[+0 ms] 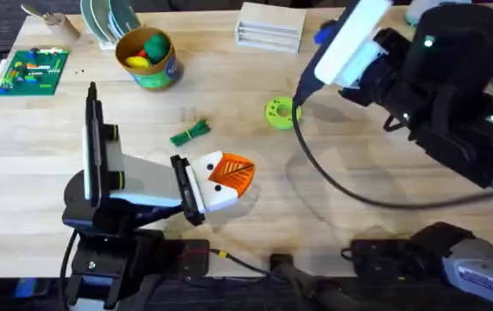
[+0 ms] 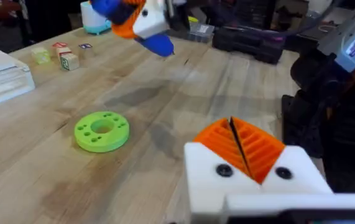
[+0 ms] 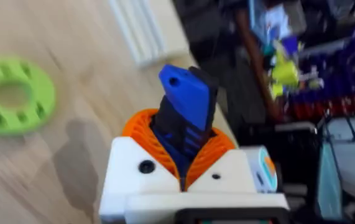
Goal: Pick up the gripper from the table and insert it into the empty holder that is missing its gripper. Then pick up a screw, insert it into the mounting hole, and use the screwdriver to tighten it. Finally, clean up the table by picking up the vegetable and placing it into the bucket.
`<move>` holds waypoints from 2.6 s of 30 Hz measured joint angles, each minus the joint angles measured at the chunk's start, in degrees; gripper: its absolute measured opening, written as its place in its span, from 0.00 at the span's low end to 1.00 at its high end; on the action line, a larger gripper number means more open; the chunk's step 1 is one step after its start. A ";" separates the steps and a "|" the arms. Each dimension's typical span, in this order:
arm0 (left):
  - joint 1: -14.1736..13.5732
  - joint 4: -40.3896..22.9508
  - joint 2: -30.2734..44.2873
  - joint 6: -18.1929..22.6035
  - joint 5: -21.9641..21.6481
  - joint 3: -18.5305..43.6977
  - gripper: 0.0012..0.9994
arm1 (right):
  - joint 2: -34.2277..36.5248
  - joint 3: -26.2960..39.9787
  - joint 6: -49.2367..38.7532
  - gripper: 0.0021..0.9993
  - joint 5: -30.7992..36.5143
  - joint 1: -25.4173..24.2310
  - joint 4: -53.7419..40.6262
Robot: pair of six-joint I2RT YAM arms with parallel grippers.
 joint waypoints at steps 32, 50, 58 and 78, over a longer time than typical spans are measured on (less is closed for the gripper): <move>0.00 0.00 0.00 0.30 -0.02 0.00 0.06 | 23.37 1.77 -6.68 0.99 5.70 -6.83 -6.70; 0.00 0.00 -0.02 0.80 0.00 0.00 0.41 | 7.90 1.75 22.04 0.99 4.25 -5.79 -8.65; 0.00 -0.01 0.00 0.63 0.00 0.00 0.99 | 3.82 1.75 34.95 0.99 3.89 -3.94 -8.63; 0.00 -30.12 1.14 -8.73 -27.82 22.61 0.99 | 3.83 1.75 39.41 0.99 3.60 4.06 -1.72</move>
